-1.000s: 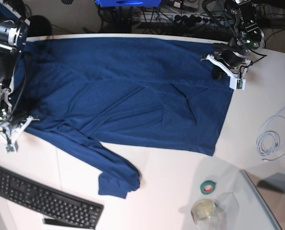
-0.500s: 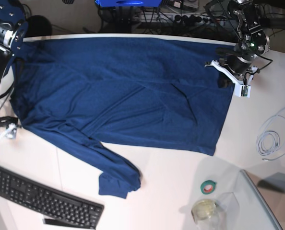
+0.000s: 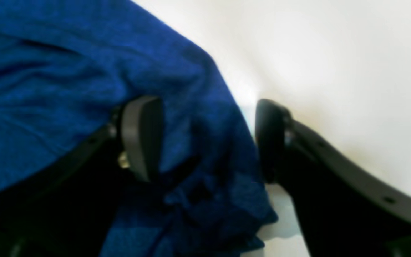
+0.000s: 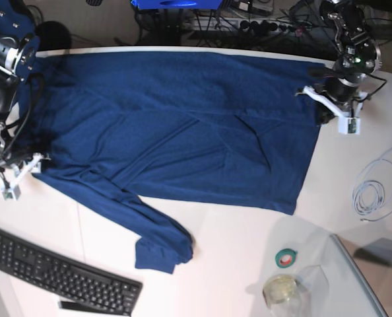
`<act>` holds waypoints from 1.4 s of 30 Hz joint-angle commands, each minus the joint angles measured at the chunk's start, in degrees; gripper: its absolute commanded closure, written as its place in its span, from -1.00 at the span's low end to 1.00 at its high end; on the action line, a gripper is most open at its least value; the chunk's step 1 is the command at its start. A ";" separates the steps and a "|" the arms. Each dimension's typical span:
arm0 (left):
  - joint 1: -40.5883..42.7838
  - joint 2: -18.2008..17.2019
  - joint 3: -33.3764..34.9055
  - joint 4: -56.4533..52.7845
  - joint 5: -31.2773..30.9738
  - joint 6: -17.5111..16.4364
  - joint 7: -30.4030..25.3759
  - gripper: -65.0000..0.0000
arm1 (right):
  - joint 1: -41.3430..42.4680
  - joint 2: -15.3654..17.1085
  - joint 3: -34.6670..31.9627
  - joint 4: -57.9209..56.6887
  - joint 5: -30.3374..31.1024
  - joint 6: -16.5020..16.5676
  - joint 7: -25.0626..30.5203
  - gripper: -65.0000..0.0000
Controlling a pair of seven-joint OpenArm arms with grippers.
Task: Layout the t-shirt on the table in an organized manner, then fold the t-shirt properly
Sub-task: 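Fold the held shirt edge over toward the shirt middle with both grippers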
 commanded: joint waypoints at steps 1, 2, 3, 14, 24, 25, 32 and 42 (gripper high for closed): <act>-0.30 -0.84 -0.34 0.87 -0.80 -0.54 -1.11 1.00 | 1.46 1.03 0.15 0.79 0.29 0.29 0.85 -0.13; -0.83 -1.71 -0.34 0.78 -0.80 -0.54 -1.11 1.00 | 1.46 1.03 0.15 0.79 0.29 0.29 0.85 -0.12; -1.09 -2.51 -0.34 0.61 -0.80 -0.54 -1.02 1.00 | 1.46 1.03 0.15 0.79 0.29 0.29 0.85 -0.11; -14.37 -9.63 -0.17 -11.44 -0.10 -0.54 -0.94 1.00 | 1.28 0.86 0.15 0.79 0.20 0.29 0.32 1.00; -36.87 -15.43 13.19 -41.42 -0.10 -0.54 -3.66 -0.52 | 1.02 0.60 -0.29 1.05 0.02 0.55 0.32 0.99; -39.33 -15.69 15.13 -45.64 -0.18 -0.45 -5.68 -0.50 | 1.02 0.60 -0.29 1.05 0.02 0.64 0.32 0.99; -54.28 -15.52 28.49 -76.76 -0.62 9.66 -22.56 -0.40 | 0.14 0.77 -0.37 1.67 0.02 0.64 0.32 0.99; -52.96 -11.39 30.78 -78.34 -0.10 12.12 -23.53 -0.34 | -1.97 0.86 -0.37 6.59 0.02 0.64 0.32 1.00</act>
